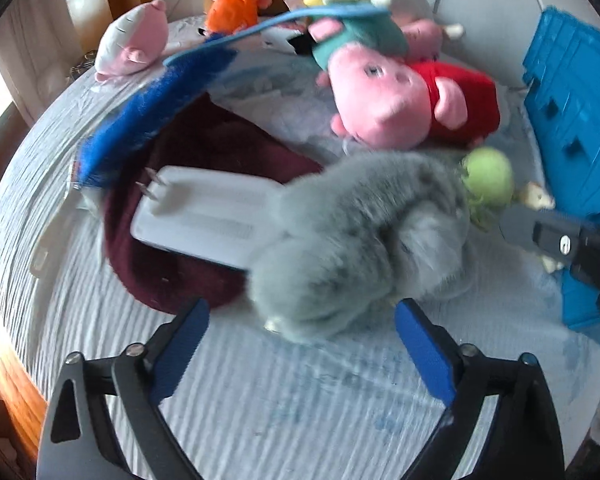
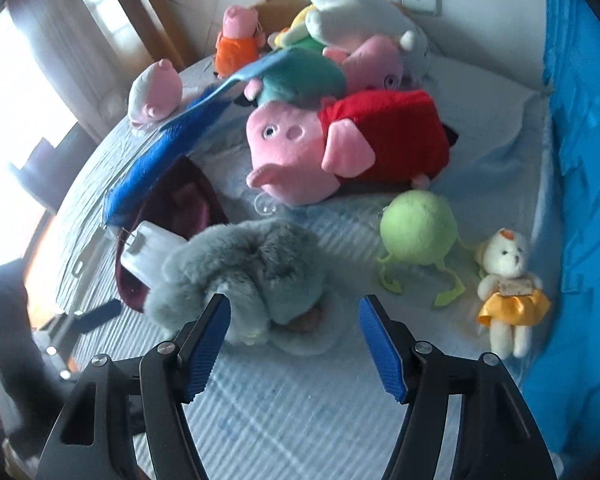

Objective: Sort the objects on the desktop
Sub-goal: 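Reach both tools down to the grey fluffy plush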

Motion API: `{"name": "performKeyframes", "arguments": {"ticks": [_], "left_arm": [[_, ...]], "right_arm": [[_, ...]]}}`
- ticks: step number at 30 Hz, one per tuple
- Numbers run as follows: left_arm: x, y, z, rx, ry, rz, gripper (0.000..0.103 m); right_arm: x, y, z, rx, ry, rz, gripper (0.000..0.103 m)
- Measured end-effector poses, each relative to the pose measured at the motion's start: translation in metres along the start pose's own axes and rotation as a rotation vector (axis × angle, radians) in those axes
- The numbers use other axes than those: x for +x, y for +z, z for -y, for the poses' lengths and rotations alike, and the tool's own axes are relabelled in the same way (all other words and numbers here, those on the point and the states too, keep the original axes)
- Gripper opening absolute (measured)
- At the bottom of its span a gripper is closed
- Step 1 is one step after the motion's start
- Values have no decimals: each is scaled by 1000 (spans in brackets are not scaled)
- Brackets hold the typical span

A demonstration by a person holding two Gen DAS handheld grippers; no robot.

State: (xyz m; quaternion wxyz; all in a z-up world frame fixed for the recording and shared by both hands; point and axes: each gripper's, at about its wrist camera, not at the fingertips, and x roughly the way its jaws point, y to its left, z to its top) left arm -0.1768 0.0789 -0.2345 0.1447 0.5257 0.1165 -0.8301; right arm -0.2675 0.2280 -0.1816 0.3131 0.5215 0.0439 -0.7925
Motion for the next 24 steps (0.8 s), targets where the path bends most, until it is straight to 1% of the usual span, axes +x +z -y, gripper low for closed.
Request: {"name": "performKeyframes", "arguments": {"ticks": [2, 3, 5, 7, 9, 15, 16, 17, 18, 20, 22, 24], "left_arm": [[8, 0, 2, -19, 8, -9, 89], [12, 0, 1, -27, 8, -13, 87], [20, 3, 0, -41, 5, -18, 80], [27, 5, -1, -53, -1, -25, 68], [32, 7, -1, -46, -14, -32, 64], [39, 11, 0, -24, -29, -31, 64], [39, 12, -1, -20, -30, -30, 64], [40, 12, -1, -13, -29, -30, 64], [40, 13, 0, -4, -29, -31, 64], [42, 14, 1, 10, -26, -30, 64], [42, 14, 0, 16, -24, -29, 64], [42, 14, 1, 17, -20, -28, 64]], "right_arm": [[7, 3, 4, 3, 15, -10, 90], [11, 5, 5, 1, 21, -13, 91], [19, 9, 8, 1, 27, -13, 91], [28, 13, 12, 11, 35, -19, 91], [37, 17, 17, 27, 46, -29, 91], [60, 24, 18, 35, 66, -47, 90], [65, 24, 17, 33, 66, -55, 88], [70, 24, 17, 30, 65, -64, 75], [74, 24, 16, 33, 75, -70, 70], [80, 24, 15, 44, 105, -77, 67], [82, 25, 10, 25, 105, -75, 64], [84, 25, 9, 26, 108, -73, 64]]}}
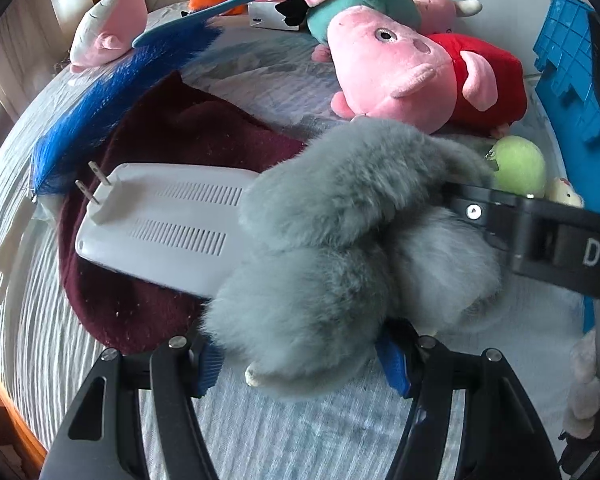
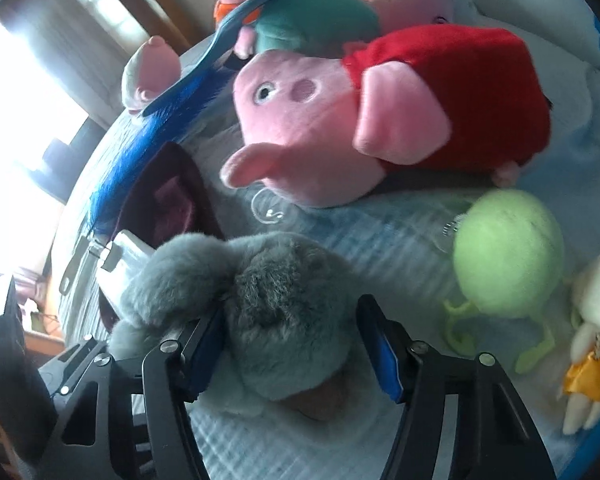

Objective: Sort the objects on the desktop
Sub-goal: 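Close both tools on the grey fluffy plush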

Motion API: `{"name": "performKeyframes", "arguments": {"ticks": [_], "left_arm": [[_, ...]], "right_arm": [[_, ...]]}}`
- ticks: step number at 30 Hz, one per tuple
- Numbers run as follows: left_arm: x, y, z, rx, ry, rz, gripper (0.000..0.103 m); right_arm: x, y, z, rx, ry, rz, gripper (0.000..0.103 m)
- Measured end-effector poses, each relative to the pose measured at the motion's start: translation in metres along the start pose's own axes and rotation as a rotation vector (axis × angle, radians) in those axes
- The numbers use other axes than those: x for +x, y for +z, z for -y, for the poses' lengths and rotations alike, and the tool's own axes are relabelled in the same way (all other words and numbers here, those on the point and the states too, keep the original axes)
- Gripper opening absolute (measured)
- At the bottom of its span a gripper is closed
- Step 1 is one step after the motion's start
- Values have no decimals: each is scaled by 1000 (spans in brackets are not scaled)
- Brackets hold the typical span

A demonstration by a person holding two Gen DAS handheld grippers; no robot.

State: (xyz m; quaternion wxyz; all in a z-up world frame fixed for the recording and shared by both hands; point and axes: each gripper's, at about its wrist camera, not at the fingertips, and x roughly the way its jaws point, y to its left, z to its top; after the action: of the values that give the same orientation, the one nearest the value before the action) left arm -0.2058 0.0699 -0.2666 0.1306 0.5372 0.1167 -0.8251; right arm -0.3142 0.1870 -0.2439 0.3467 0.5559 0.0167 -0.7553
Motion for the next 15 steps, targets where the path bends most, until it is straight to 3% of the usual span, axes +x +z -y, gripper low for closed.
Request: {"name": "performKeyframes", "arguments": {"ticks": [3, 5, 6, 7, 8, 9, 11, 15], "left_arm": [[1, 1, 2, 0, 10, -3, 64], [1, 2, 2, 3, 10, -6, 64], [0, 2, 2, 2, 4, -7, 59], [-1, 3, 1, 1, -2, -7, 41], [-4, 3, 2, 5, -15, -9, 32], [-7, 2, 5, 13, -31, -12, 32], [-12, 2, 10, 27, -51, -13, 32], [-1, 3, 10, 19, -61, -19, 32]], "right_arm": [[2, -1, 2, 18, 5, 9, 65], [3, -3, 4, 25, -7, 18, 75], [4, -4, 6, 31, -3, 20, 75], [2, -5, 6, 34, 6, 21, 72], [-2, -7, 3, 31, 16, 21, 54], [-5, -9, 1, 28, 25, 22, 47], [-13, -14, -4, -1, -7, 21, 43], [-15, -18, -1, -12, -32, 8, 43]]}}
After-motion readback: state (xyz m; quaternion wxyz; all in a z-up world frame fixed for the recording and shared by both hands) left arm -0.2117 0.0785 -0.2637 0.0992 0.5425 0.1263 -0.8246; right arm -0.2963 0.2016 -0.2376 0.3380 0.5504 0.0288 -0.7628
